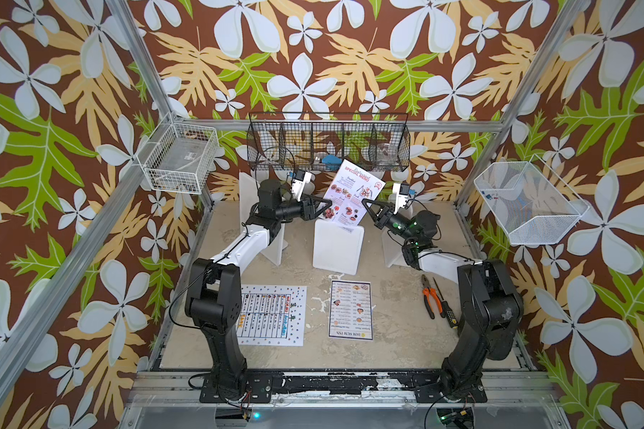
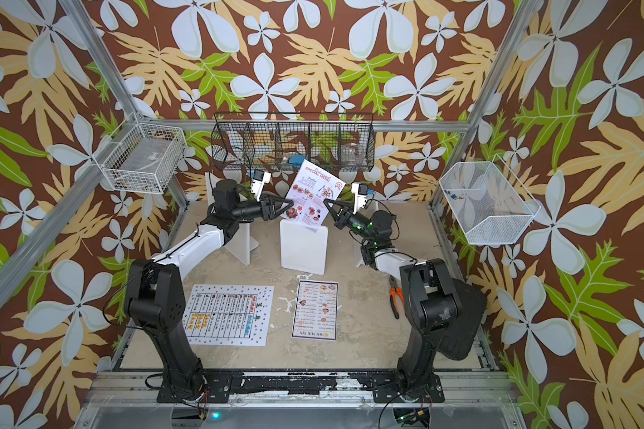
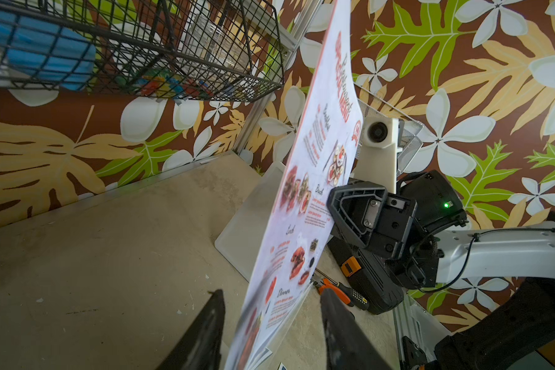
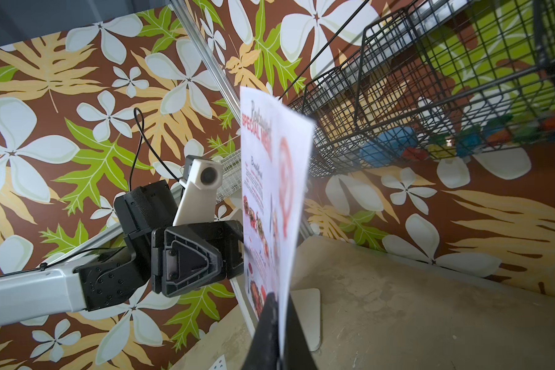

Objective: Insert the menus into the narrow rack
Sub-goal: Insert the menu into the narrow rack.

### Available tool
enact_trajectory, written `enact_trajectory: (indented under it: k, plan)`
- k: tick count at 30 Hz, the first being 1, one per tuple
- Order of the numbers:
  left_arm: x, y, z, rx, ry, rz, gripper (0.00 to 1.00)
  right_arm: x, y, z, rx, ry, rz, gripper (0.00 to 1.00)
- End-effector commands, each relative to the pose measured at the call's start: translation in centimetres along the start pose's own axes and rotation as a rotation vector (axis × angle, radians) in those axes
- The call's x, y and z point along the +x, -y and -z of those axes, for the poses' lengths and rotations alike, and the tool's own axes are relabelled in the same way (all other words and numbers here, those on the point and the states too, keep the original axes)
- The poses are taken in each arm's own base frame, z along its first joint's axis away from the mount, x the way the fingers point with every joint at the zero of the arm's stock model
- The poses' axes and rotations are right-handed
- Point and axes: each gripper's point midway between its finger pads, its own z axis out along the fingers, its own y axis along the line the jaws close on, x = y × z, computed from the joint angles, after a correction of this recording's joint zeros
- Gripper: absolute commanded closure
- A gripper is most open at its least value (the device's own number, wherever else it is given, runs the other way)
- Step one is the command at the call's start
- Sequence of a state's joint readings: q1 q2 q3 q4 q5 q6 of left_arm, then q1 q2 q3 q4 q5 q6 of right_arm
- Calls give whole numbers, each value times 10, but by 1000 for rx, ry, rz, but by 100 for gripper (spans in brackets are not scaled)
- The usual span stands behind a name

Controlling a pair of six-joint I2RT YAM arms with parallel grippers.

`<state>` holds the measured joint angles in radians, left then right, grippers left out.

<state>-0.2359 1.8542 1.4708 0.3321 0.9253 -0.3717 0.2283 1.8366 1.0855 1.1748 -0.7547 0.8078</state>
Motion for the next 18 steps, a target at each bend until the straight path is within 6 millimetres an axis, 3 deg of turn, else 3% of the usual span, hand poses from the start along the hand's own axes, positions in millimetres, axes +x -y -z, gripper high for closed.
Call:
enact_trajectory:
  k: [1,18]
  plan:
    - [-4,4,-1,23,5,-21,50,-2,-10,0,-59,-12,18,100]
    - [-3,4,-1,25,1,-18,53,10,-5,5,-86,-126,42,100]
